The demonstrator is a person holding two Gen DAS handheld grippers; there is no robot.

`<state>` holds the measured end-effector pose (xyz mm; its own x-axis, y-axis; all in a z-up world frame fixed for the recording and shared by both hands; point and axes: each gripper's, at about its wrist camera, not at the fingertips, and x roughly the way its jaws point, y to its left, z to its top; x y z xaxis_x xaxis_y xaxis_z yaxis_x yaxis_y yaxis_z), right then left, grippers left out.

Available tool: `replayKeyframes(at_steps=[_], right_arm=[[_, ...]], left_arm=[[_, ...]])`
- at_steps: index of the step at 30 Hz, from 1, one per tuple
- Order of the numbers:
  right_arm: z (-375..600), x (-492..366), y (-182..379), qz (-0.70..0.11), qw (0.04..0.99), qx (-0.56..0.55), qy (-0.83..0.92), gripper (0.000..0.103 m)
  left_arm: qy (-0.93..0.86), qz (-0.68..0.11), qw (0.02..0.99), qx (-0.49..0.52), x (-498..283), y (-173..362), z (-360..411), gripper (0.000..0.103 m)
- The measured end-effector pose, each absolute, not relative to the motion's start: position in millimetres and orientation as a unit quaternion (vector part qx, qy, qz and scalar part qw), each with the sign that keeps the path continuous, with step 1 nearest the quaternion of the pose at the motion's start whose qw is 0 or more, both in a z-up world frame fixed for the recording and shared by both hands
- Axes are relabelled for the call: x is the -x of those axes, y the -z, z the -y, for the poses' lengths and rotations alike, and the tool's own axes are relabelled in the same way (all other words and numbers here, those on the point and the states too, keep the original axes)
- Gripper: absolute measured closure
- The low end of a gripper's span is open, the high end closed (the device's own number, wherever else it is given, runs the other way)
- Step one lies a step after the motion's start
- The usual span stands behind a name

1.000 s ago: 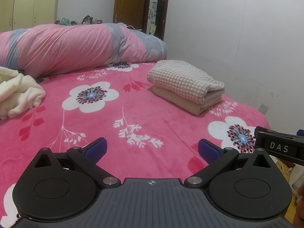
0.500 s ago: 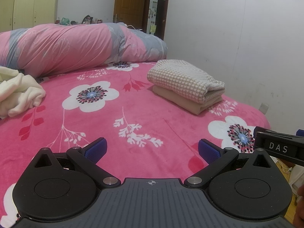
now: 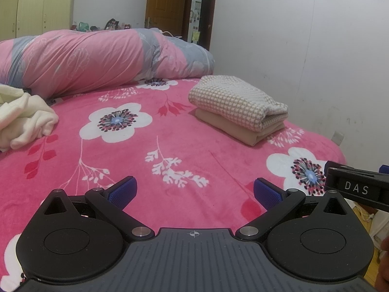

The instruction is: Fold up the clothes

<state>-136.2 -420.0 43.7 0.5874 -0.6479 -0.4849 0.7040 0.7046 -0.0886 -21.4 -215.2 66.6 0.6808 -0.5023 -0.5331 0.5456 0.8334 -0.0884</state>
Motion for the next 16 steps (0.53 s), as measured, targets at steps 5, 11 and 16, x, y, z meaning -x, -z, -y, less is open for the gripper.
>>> replayKeyframes(at_steps=[5, 11, 16], right_arm=[[419.2, 135.8, -44.0, -0.249, 0.889, -0.057, 0.380, 0.000], [419.1, 135.2, -43.8, -0.249, 0.889, -0.057, 0.380, 0.000], [419.1, 134.8, -43.5, -0.249, 0.889, -0.057, 0.381, 0.000]], left_arm=[[0.285, -0.279, 0.916, -0.039, 21.6, -66.2, 214.7, 0.000], [0.285, -0.279, 0.916, -0.039, 21.3, -66.4, 215.3, 0.000], [0.290, -0.278, 0.915, -0.038, 21.3, -66.0, 213.2, 0.000]])
